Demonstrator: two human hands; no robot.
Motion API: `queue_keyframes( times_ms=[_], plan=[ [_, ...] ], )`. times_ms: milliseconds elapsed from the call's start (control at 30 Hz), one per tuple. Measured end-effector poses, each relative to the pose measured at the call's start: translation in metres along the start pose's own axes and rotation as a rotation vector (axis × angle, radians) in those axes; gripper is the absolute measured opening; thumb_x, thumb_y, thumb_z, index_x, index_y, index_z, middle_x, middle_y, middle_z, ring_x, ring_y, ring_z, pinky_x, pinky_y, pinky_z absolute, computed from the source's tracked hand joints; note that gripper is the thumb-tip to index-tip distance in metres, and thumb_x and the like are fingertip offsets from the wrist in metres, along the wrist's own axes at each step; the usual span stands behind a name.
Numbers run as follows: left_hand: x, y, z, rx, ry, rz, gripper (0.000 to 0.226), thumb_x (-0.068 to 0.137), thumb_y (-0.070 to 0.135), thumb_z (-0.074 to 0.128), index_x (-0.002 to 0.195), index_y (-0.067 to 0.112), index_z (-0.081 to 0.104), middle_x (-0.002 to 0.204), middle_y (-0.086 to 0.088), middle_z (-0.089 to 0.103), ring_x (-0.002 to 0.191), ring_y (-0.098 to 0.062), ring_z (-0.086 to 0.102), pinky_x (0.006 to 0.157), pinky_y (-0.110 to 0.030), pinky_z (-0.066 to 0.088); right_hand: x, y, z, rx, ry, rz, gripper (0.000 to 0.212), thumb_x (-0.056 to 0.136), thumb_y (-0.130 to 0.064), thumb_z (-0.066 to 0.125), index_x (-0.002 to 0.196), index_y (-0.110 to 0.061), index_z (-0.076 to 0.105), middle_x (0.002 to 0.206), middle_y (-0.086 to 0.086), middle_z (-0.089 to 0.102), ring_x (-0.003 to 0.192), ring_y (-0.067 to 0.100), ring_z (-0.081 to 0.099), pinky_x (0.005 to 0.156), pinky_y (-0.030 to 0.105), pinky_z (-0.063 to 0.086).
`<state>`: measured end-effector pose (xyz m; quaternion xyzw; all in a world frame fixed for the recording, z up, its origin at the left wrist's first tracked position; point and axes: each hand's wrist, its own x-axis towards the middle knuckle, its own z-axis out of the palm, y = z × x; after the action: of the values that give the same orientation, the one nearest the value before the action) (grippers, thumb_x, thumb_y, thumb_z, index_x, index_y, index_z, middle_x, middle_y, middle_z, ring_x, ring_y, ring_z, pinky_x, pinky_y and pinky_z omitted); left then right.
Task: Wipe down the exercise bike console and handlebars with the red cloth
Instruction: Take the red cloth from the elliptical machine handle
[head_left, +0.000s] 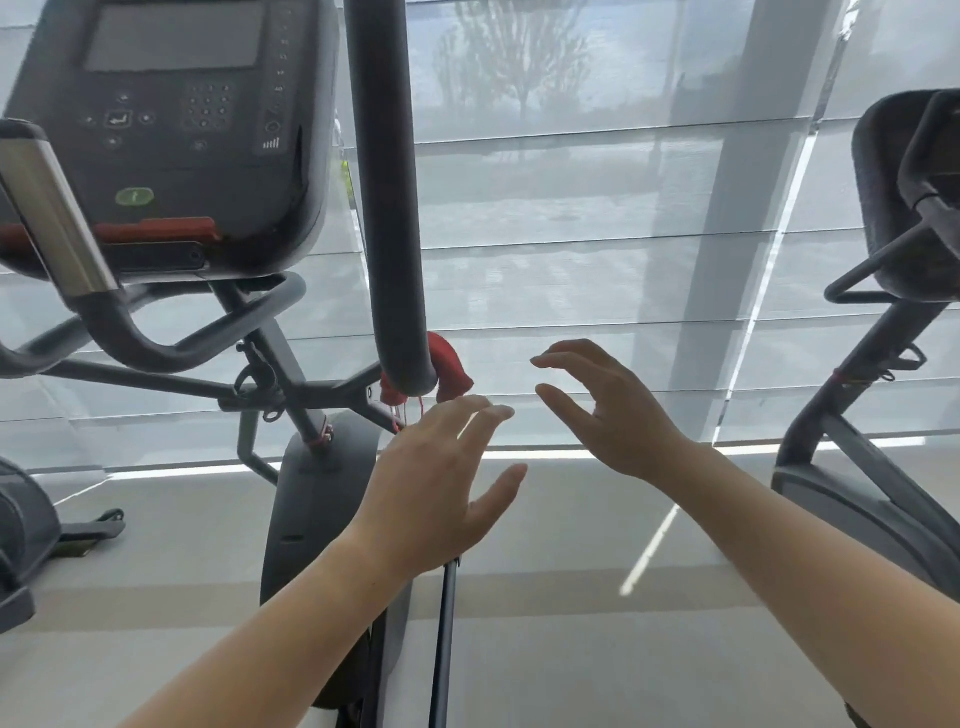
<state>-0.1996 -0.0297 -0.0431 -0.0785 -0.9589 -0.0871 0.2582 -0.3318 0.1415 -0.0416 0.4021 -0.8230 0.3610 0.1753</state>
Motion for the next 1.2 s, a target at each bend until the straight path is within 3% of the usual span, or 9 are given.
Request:
queue_keyframes(
  times_ms=[200, 533, 800, 1067, 1200],
  plan=[
    [0.039, 0.015, 0.028, 0.050, 0.035, -0.048, 0.050, 0.089, 0.053, 0.040, 0.127, 0.023, 0.052, 0.128, 0.001, 0.057, 0.118, -0.018, 0.055, 0.087, -0.039, 0.053, 0.032, 0.055, 0.000, 0.074, -0.041, -0.059, 0.034, 0.092, -0.042, 0.046, 0.119, -0.026, 0.056, 0.119, -0.013, 0.051, 0.109, 0.004, 0.050, 0.090, 0.033, 0.045],
    [0.081, 0.046, 0.073, 0.196, 0.089, -0.335, 0.048, 0.090, 0.053, 0.039, 0.127, 0.024, 0.050, 0.126, 0.005, 0.056, 0.117, -0.014, 0.054, 0.088, -0.037, 0.052, 0.095, 0.127, 0.007, 0.248, -0.217, -0.273, 0.030, 0.092, -0.037, 0.051, 0.119, -0.026, 0.058, 0.124, -0.010, 0.052, 0.109, 0.008, 0.051, 0.092, 0.031, 0.044],
    [0.074, 0.062, 0.064, 0.391, 0.146, -0.590, 0.046, 0.090, 0.050, 0.037, 0.123, 0.022, 0.053, 0.121, 0.006, 0.059, 0.110, -0.012, 0.056, 0.085, -0.024, 0.045, 0.128, 0.107, 0.034, 0.427, -0.347, -0.486, 0.029, 0.091, -0.034, 0.055, 0.118, -0.023, 0.059, 0.120, -0.005, 0.054, 0.102, 0.008, 0.053, 0.087, 0.022, 0.042],
    [0.056, 0.064, 0.057, 0.473, 0.172, -0.736, 0.046, 0.089, 0.048, 0.038, 0.124, 0.022, 0.053, 0.124, 0.009, 0.055, 0.115, -0.011, 0.051, 0.088, -0.029, 0.047, 0.148, 0.069, 0.060, 0.515, -0.440, -0.569, 0.035, 0.088, -0.036, 0.060, 0.122, -0.026, 0.056, 0.125, -0.008, 0.052, 0.106, 0.012, 0.054, 0.090, 0.029, 0.044],
    [0.051, 0.063, 0.053, 0.485, 0.169, -0.762, 0.044, 0.088, 0.047, 0.039, 0.121, 0.022, 0.053, 0.120, 0.008, 0.057, 0.110, -0.013, 0.054, 0.085, -0.031, 0.050, 0.157, 0.056, 0.074, 0.476, -0.537, -0.608, 0.043, 0.084, -0.043, 0.061, 0.126, -0.032, 0.052, 0.131, -0.012, 0.048, 0.114, 0.010, 0.049, 0.099, 0.040, 0.040]
  ],
)
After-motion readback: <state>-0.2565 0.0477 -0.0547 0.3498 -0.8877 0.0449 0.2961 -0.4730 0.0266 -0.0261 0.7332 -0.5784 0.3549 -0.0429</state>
